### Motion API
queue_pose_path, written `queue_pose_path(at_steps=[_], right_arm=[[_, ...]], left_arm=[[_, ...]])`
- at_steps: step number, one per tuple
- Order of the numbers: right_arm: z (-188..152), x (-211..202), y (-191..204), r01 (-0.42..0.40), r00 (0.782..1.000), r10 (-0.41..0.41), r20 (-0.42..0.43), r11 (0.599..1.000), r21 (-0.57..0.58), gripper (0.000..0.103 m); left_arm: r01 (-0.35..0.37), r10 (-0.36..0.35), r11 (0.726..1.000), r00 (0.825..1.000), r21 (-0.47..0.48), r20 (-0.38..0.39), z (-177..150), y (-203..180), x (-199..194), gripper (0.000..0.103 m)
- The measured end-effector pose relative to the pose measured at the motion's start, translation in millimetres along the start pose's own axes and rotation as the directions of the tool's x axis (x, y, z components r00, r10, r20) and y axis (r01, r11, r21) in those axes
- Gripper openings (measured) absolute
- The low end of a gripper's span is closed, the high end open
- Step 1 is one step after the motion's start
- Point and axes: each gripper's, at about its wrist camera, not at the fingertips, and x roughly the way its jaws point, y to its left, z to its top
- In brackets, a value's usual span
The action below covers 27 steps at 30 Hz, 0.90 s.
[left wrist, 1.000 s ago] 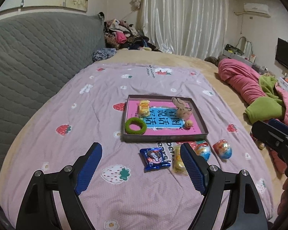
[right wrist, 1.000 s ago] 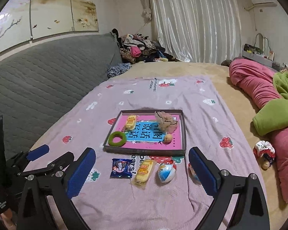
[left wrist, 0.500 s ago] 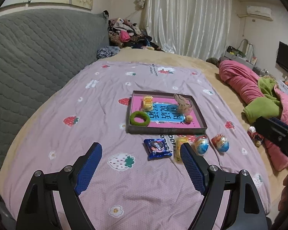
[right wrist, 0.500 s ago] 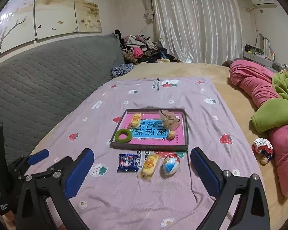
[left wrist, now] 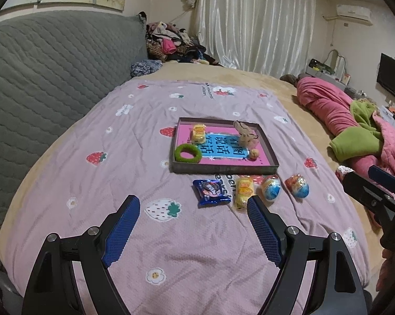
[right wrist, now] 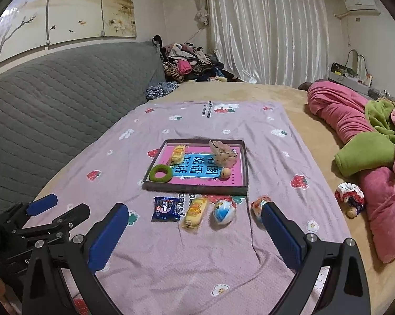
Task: Organize objects
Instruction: 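Withdraw both tools from the tray back toward the remaining items, then move both tools toward the blue Oreo packet and the wrapped toy egg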
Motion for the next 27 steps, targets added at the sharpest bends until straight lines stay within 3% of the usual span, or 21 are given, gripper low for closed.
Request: queue_pose_path(at_steps=[27], right_arm=[[-26, 15, -12, 0.020, 0.998, -0.019, -0.052, 1.000, 0.019, 0.102]], left_arm=[[0.007, -0.005, 1.000, 0.995, 0.019, -0.095, -25, -10, 33, 0.085]])
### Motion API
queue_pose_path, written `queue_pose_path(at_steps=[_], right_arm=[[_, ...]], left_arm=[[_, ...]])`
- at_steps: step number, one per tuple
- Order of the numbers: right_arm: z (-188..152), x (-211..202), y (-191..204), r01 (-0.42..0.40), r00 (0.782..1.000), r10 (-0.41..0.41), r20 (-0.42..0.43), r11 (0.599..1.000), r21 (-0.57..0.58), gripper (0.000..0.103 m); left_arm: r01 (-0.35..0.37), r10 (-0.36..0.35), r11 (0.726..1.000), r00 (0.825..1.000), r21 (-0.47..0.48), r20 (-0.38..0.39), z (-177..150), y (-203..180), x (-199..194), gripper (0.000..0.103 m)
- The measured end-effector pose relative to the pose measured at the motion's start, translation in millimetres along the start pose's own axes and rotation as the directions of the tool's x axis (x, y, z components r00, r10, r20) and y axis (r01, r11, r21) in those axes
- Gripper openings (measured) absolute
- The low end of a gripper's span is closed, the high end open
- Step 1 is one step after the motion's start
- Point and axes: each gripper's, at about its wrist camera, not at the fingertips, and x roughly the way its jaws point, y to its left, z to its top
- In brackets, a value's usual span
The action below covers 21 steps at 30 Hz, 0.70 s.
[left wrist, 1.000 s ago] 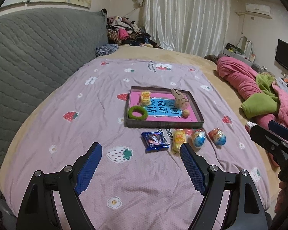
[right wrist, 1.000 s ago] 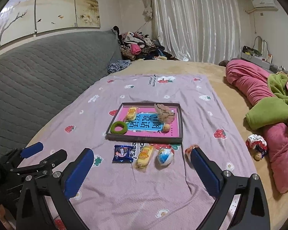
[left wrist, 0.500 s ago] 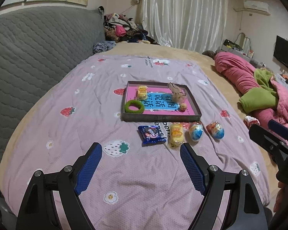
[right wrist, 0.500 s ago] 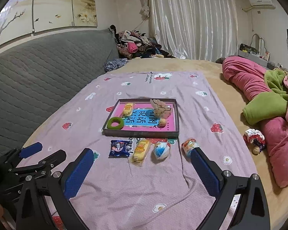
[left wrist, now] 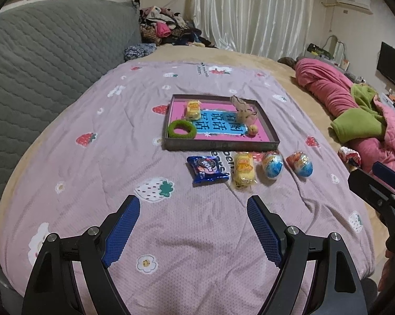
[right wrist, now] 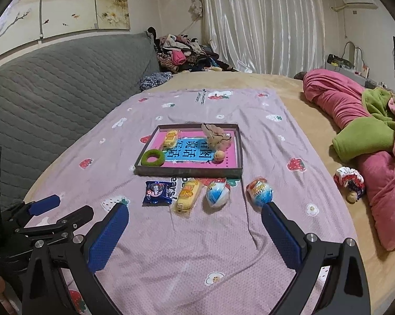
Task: Organize objects
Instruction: 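Move both tools toward the blue Oreo packet and the wrapped toy egg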
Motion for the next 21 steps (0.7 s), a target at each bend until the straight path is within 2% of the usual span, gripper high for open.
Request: queue_pose_path(at_steps=[21], right_arm=[[-19, 19, -5, -0.018, 0.999, 0.019, -0.043, 1.000, 0.022, 0.102]], left_arm=[[0.012, -0.011, 1.000, 0.999, 0.012, -0.044, -15, -6, 22, 0.085]])
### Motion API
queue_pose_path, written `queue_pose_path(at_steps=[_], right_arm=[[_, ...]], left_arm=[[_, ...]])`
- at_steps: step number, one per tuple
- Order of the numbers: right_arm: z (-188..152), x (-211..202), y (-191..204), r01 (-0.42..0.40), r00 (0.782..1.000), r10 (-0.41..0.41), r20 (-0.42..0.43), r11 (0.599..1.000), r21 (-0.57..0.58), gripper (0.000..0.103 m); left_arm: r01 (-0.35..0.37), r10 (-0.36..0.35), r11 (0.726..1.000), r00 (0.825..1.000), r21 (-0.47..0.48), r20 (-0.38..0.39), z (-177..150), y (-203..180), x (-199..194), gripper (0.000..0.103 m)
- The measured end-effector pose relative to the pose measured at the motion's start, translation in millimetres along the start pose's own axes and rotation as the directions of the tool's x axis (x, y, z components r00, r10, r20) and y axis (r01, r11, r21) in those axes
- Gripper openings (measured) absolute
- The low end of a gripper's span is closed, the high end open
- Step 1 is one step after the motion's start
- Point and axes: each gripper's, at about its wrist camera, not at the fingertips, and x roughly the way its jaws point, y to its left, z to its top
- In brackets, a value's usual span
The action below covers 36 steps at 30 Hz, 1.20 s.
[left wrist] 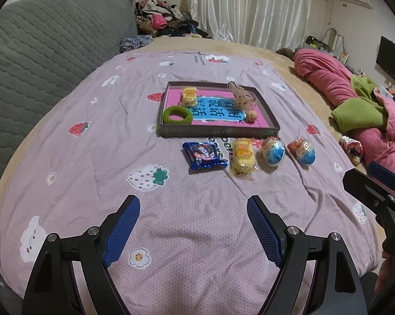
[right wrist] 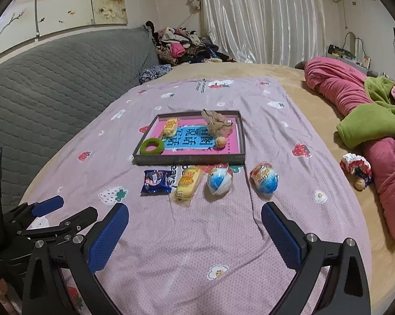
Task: Organize objects
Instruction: 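Move both tools toward the blue Oreo packet and the wrapped toy egg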
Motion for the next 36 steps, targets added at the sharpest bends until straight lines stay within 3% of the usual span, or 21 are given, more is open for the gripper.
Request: queue_pose_path(at_steps=[36], right_arm=[[-8, 56, -13, 0.027, 0.997, -0.027, -0.068, 1.000, -0.004, 0.102]], left_arm=[[0.026, -0.025, 0.999, 0.998, 0.024, -0.057, -2, -1, 62, 0.085]])
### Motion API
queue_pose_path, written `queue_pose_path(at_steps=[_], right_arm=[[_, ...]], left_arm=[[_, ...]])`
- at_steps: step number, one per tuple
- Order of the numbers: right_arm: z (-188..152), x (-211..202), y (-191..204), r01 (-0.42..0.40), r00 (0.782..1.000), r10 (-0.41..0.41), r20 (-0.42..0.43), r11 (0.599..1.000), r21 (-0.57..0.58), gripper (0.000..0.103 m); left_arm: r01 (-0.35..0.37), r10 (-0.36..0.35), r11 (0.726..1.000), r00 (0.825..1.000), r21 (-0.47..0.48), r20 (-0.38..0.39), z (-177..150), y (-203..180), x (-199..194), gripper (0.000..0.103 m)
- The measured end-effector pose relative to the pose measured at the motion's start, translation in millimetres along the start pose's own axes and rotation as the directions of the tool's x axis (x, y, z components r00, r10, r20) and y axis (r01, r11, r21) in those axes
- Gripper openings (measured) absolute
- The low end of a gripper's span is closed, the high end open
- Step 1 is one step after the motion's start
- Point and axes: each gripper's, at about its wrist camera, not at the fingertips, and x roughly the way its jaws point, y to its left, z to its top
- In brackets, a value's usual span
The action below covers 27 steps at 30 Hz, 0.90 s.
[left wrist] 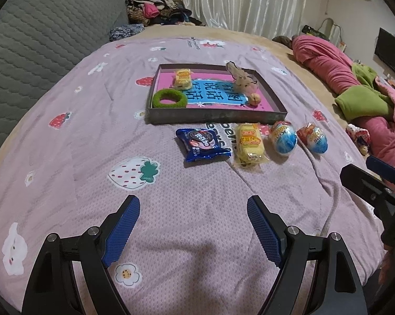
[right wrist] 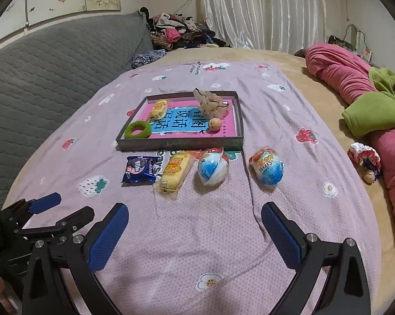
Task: Organize objects
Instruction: 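Move both tools toward the blue Oreo packet and the wrapped toy egg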
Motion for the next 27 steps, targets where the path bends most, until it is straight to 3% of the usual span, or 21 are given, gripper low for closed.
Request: queue_pose_path(at_steps=[27], right_arm=[[21, 66, -25, 0.020, 0.999, -0.019, -0.039, 0.999, 0.026, 0.102]], left_arm=[[-0.017, 0.017, 1.000, 0.998, -0.003, -0.056, 47, -18, 67, 0.085]])
